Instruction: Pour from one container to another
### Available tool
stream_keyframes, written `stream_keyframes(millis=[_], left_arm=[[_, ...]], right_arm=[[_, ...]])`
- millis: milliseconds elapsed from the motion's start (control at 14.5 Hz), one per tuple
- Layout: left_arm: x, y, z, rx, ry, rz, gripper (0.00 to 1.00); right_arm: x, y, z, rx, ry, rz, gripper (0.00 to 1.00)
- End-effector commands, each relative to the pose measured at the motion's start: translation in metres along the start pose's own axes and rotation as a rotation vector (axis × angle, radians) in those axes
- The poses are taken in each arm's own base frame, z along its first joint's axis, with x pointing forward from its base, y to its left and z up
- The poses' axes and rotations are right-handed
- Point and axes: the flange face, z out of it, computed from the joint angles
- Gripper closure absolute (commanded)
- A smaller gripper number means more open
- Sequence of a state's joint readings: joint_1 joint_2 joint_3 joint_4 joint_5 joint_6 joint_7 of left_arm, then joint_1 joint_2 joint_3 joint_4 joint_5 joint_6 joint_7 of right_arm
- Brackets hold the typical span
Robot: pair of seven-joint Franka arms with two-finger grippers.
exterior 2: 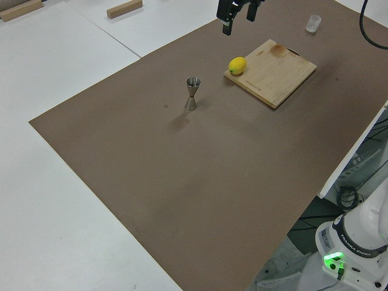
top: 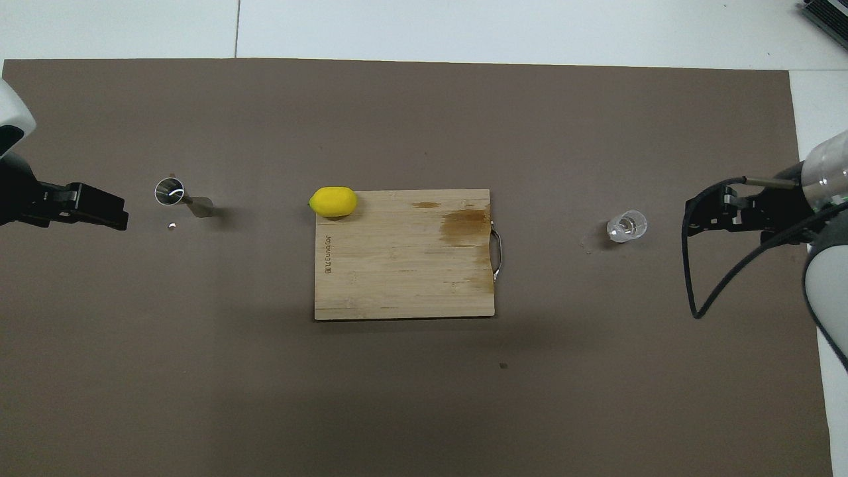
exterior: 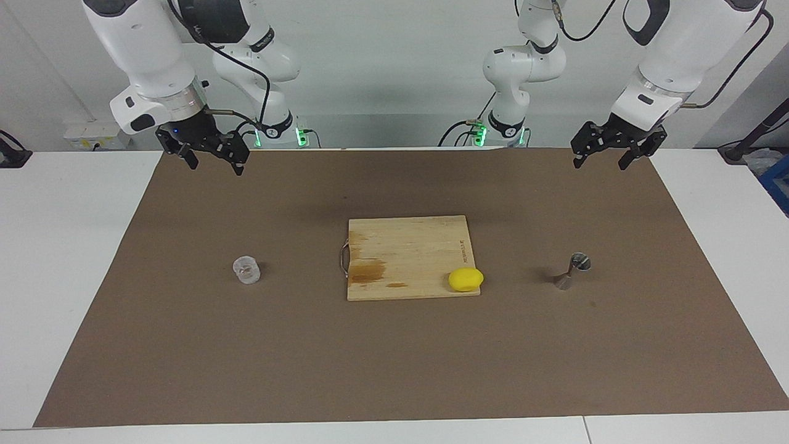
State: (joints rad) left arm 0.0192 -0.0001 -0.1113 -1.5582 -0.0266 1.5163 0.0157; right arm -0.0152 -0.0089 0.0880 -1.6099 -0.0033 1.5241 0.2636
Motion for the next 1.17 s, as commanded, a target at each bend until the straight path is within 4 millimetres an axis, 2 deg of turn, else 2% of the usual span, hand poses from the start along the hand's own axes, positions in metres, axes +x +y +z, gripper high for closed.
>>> stream_keyframes(millis=[0, 413, 688, 825, 1101], left_arm=[[0.001, -0.002, -0.003, 0.009, -0.007, 0.013, 0.00], [0.003, -0.001, 0.000, 0.008, 0.019, 0.018, 0.00], [-0.001, 0.009, 0.011, 0.011, 0.015, 0.032, 0.00], [-0.006, 0.024, 0.017, 0.018, 0.014, 0.050, 0.00], [-0.005, 0.025, 0.020, 0.016, 0.019, 0.042, 0.00]], right_arm=[[-0.006, 0.005, -0.001, -0.002, 0.004, -0.017, 0.01], [-0.006, 0.005, -0.001, -0.002, 0.004, -0.017, 0.01], [-0.006, 0.005, -0.001, -0.002, 0.004, -0.017, 0.01], [-0.006, 0.005, -0.001, -0.002, 0.004, -0.017, 0.01], [-0.006, 0.005, -0.001, -0.002, 0.004, -0.017, 0.01]])
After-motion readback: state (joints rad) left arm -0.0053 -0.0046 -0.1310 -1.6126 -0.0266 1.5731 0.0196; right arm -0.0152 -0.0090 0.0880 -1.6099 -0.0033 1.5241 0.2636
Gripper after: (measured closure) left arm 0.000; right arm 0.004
